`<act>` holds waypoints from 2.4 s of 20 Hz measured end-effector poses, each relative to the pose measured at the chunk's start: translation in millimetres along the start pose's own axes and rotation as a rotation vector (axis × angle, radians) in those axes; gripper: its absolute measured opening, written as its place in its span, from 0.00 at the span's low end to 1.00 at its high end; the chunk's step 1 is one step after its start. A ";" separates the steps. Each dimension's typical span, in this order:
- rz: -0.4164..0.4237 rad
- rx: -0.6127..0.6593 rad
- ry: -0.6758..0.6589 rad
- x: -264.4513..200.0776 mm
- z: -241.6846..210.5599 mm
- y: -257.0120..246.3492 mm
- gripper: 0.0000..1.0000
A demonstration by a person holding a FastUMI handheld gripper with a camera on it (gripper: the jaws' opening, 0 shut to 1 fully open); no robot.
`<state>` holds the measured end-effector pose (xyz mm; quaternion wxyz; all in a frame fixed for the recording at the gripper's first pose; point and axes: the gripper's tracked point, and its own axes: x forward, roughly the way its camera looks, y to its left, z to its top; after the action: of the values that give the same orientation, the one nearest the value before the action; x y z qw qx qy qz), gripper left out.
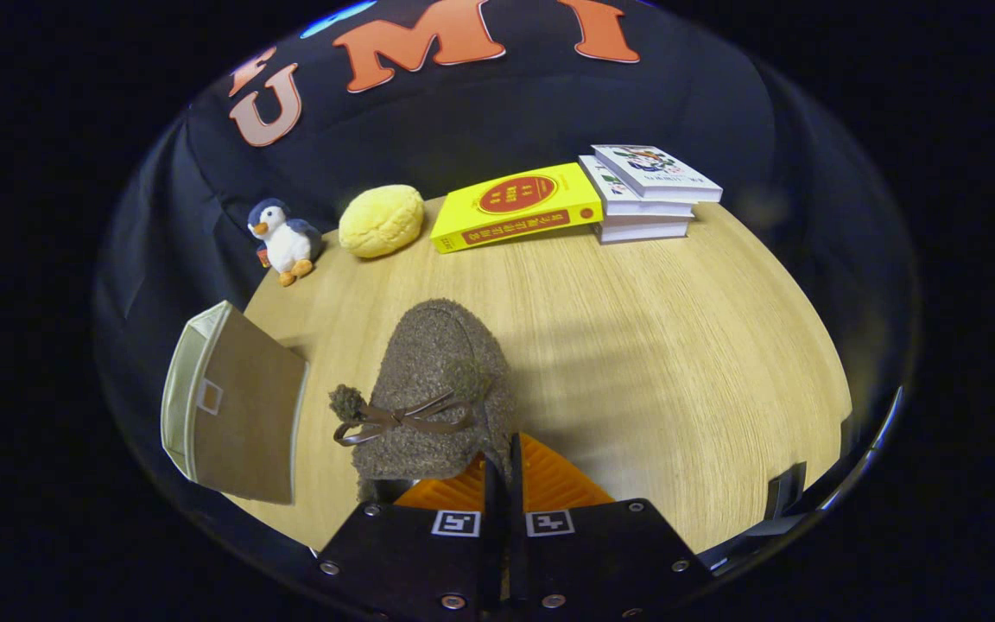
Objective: Open the storage box then place both shoes into the box .Put the left shoe in first, then the right shoe, with the right side of both shoes facing outward in a uniform manner.
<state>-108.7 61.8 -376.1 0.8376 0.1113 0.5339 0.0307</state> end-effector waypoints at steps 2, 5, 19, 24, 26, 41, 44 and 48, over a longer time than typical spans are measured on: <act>0.028 -0.020 -0.002 -11.1 6.7 32.3 0.05; 0.062 -0.052 -0.004 -23.2 15.9 77.3 0.05; 0.236 -0.187 0.027 -37.9 24.7 289.4 0.05; 0.215 -0.179 0.082 -17.7 12.3 316.4 0.05; 0.190 -0.166 0.089 -8.1 11.6 320.7 0.06; 0.319 -0.187 0.061 -30.0 12.9 318.0 0.41; 0.334 -0.194 -0.086 -52.3 45.3 282.2 0.58; 0.304 -0.197 -0.257 -74.8 81.0 222.2 0.73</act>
<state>-52.8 252.9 -228.3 0.8912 0.1114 0.3944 0.1943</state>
